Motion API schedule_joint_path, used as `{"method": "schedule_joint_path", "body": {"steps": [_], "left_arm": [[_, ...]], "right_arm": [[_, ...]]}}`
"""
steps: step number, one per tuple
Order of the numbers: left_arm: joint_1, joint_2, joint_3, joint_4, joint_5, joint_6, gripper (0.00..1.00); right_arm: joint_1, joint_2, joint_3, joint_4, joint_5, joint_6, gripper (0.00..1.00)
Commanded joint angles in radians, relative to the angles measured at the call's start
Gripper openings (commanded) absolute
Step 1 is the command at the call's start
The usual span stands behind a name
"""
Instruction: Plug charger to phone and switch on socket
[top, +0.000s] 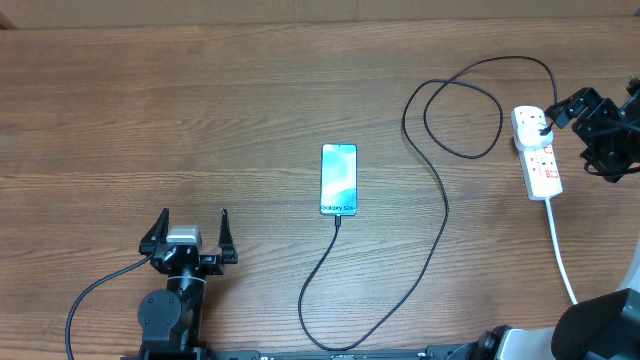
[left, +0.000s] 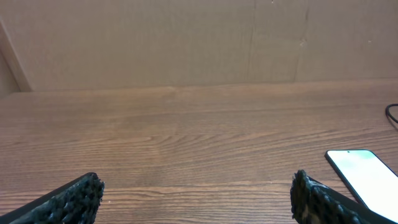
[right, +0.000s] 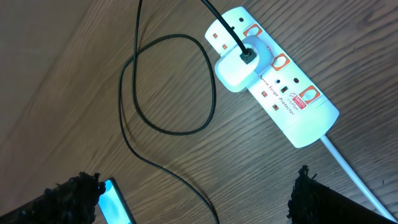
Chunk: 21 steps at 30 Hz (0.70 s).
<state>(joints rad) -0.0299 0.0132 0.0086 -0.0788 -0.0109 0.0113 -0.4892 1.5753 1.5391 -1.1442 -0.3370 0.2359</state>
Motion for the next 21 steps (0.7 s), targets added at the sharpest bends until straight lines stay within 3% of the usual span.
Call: {"method": "schedule_joint_path", "body": {"steps": [1, 16, 21], "left_arm": [[0.010, -0.010, -0.004, 0.001, 0.011, 0.019, 1.00], [0.010, -0.010, -0.004, 0.001, 0.011, 0.019, 1.00], [0.010, -0.010, -0.004, 0.001, 0.011, 0.019, 1.00]], "right_arm": [[0.003, -0.008, 0.019, 0.006, -0.003, 0.003, 1.00], [0.003, -0.008, 0.019, 0.006, -0.003, 0.003, 1.00], [0.014, -0.014, 0.018, 0.077, 0.033, 0.003, 1.00]]}}
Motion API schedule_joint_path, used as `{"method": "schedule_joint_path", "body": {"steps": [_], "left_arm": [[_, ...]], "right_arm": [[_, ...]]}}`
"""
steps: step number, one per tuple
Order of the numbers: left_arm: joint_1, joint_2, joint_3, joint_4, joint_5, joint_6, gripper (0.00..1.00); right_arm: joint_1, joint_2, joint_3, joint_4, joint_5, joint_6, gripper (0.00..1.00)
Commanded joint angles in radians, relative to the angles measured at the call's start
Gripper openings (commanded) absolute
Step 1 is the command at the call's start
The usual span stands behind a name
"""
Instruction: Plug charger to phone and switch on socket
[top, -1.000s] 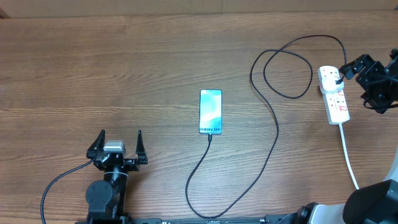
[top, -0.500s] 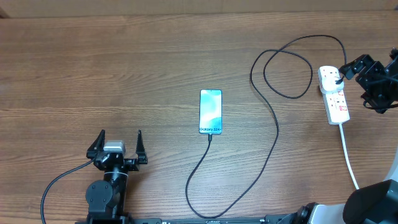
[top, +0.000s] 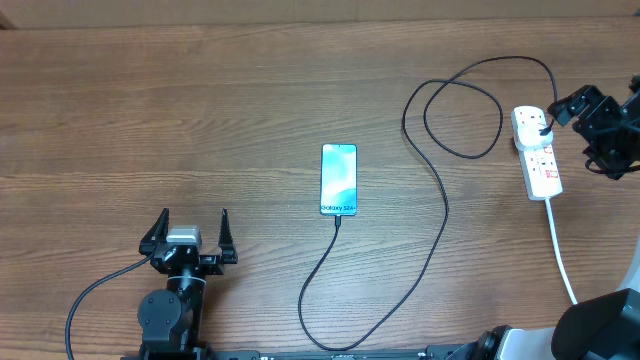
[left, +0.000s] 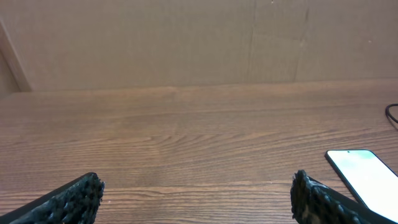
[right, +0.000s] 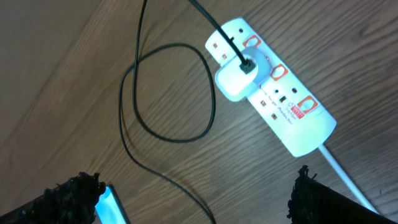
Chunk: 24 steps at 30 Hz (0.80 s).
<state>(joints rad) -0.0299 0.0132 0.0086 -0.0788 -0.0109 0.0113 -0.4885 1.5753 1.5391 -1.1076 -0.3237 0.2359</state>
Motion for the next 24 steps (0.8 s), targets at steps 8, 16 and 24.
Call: {"method": "schedule_joint_path", "body": {"steps": [8, 16, 24], "left_arm": [[0.010, -0.010, -0.004, 0.001, 0.011, 0.019, 0.99], [0.010, -0.010, -0.004, 0.001, 0.011, 0.019, 1.00], [0.010, -0.010, -0.004, 0.001, 0.011, 0.019, 1.00]], "right_arm": [[0.114, -0.144, -0.122, 0.310, 0.049, 0.000, 1.00], [0.259, -0.322, -0.495, 0.769, 0.055, 0.000, 1.00], [0.399, -0.581, -0.967, 1.212, 0.171, 0.000, 1.00]]}}
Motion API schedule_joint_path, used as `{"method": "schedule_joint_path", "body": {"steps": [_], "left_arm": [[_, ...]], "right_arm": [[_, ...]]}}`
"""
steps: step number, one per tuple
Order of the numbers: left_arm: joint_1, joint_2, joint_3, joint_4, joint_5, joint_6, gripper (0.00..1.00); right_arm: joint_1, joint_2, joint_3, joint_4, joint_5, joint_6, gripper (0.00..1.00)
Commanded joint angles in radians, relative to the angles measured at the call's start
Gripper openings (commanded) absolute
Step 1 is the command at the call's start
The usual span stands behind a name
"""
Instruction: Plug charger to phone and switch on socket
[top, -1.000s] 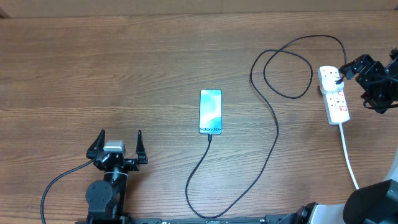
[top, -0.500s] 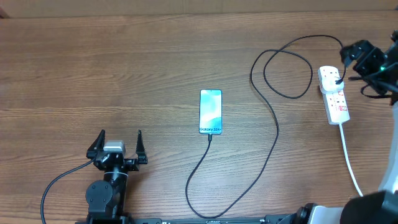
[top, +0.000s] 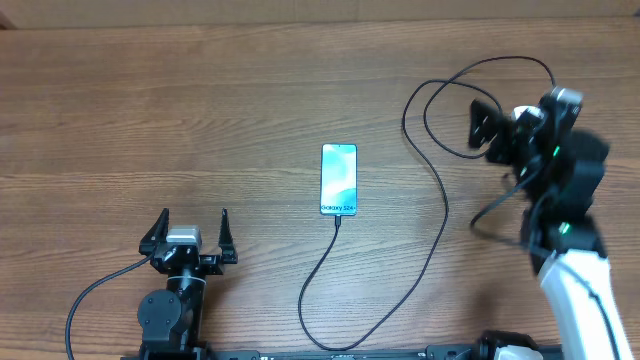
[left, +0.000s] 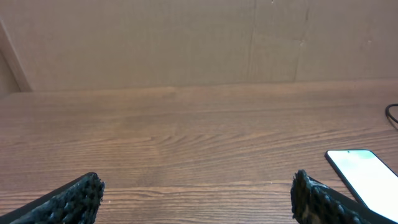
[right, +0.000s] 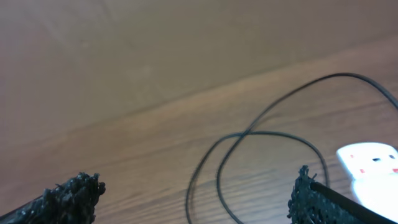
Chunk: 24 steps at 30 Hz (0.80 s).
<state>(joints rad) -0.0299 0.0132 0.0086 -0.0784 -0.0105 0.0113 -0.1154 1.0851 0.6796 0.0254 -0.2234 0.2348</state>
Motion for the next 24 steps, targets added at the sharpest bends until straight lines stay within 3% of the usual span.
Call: {"method": "schedule_joint_path", "body": {"steps": [1, 10, 24], "left_arm": [[0.010, -0.010, -0.004, 0.000, 0.011, 0.019, 1.00], [0.010, -0.010, -0.004, 0.000, 0.011, 0.019, 1.00], [0.010, -0.010, -0.004, 0.000, 0.011, 0.019, 0.99]], "right_arm": [[0.030, -0.113, -0.137, 0.099, 0.077, 0.001, 1.00], [0.036, -0.439, -0.439, 0.153, 0.143, 0.001, 1.00], [0.037, -0.809, -0.671, 0.091, 0.152, 0.002, 1.00]]}}
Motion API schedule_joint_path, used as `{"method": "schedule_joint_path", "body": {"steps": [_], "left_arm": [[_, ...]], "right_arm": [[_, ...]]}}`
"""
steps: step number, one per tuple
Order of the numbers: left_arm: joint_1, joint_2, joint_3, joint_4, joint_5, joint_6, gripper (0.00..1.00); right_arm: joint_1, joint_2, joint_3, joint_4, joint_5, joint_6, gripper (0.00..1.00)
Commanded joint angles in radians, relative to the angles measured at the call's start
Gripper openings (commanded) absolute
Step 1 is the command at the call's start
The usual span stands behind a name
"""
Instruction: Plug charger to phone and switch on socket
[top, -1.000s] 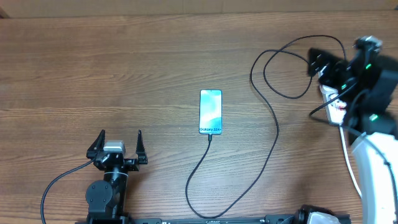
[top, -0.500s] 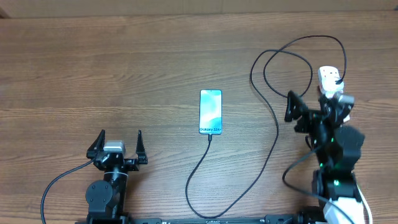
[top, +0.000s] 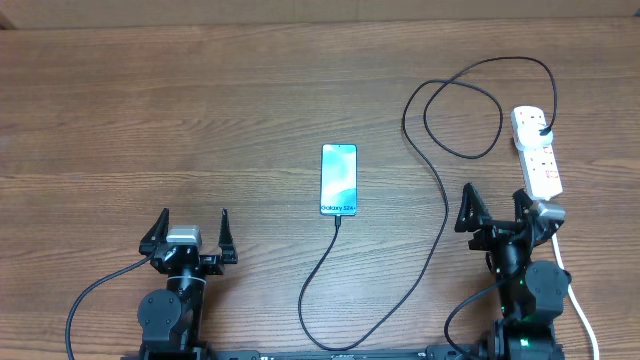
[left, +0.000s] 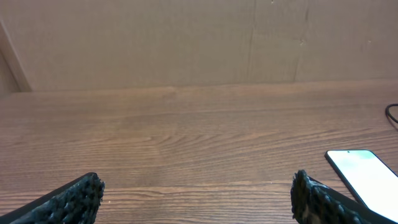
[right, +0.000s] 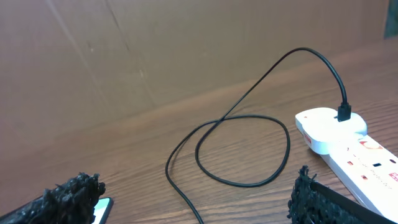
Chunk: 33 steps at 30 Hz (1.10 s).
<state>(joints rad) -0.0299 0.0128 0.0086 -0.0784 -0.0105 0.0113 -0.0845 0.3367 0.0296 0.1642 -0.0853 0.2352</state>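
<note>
The phone (top: 339, 179) lies lit, face up, mid-table, with the black cable (top: 441, 215) plugged into its near end. That cable loops back to a white charger (top: 530, 122) seated in the white power strip (top: 540, 160) at the right. In the right wrist view the power strip (right: 348, 149) and cable loop (right: 242, 149) lie ahead. My right gripper (top: 497, 212) rests open at the near right edge, just short of the strip. At the near left my left gripper (top: 189, 231) is open too, the phone (left: 364, 177) off to its right.
A brown cardboard wall (left: 186, 43) backs the wooden table (top: 180, 110). The strip's white lead (top: 565, 275) runs toward the near edge past my right arm.
My right arm has come back from over the strip and cable loop to the near right edge, gripper open and empty. The left arm, phone and cable have not moved.
My right gripper hovered open beside the power strip at the far right, looking down on the charger, and held there. Then it was over the table left of the strip. Now it rests at the near right edge. The left gripper stayed still throughout.
</note>
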Motion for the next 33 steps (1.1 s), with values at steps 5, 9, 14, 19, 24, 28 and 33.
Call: {"method": "schedule_joint_path", "body": {"steps": [5, 9, 14, 19, 24, 28, 33], "left_arm": [[0.010, -0.009, -0.004, 0.000, 0.011, 0.019, 1.00], [0.010, -0.009, -0.004, 0.000, 0.011, 0.019, 1.00], [0.010, -0.009, -0.004, 0.000, 0.011, 0.019, 0.99], [0.010, -0.009, -0.004, 0.000, 0.011, 0.019, 1.00], [0.010, -0.009, -0.004, 0.000, 0.011, 0.019, 1.00], [0.010, -0.009, -0.004, 0.000, 0.011, 0.019, 1.00], [0.010, -0.009, -0.004, 0.000, 0.011, 0.019, 1.00]], "right_arm": [[0.007, -0.125, -0.022, -0.152, 0.018, 0.000, 1.00], [0.007, -0.190, -0.022, -0.244, 0.018, 0.000, 1.00], [0.007, -0.253, -0.022, -0.245, 0.025, 0.000, 1.00], [0.007, -0.331, -0.022, -0.246, 0.025, 0.000, 1.00], [0.007, -0.335, -0.022, -0.246, 0.025, 0.000, 1.00], [0.007, -0.335, -0.022, -0.246, 0.025, 0.001, 1.00], [0.040, -0.335, -0.021, -0.248, 0.047, -0.008, 1.00]]}}
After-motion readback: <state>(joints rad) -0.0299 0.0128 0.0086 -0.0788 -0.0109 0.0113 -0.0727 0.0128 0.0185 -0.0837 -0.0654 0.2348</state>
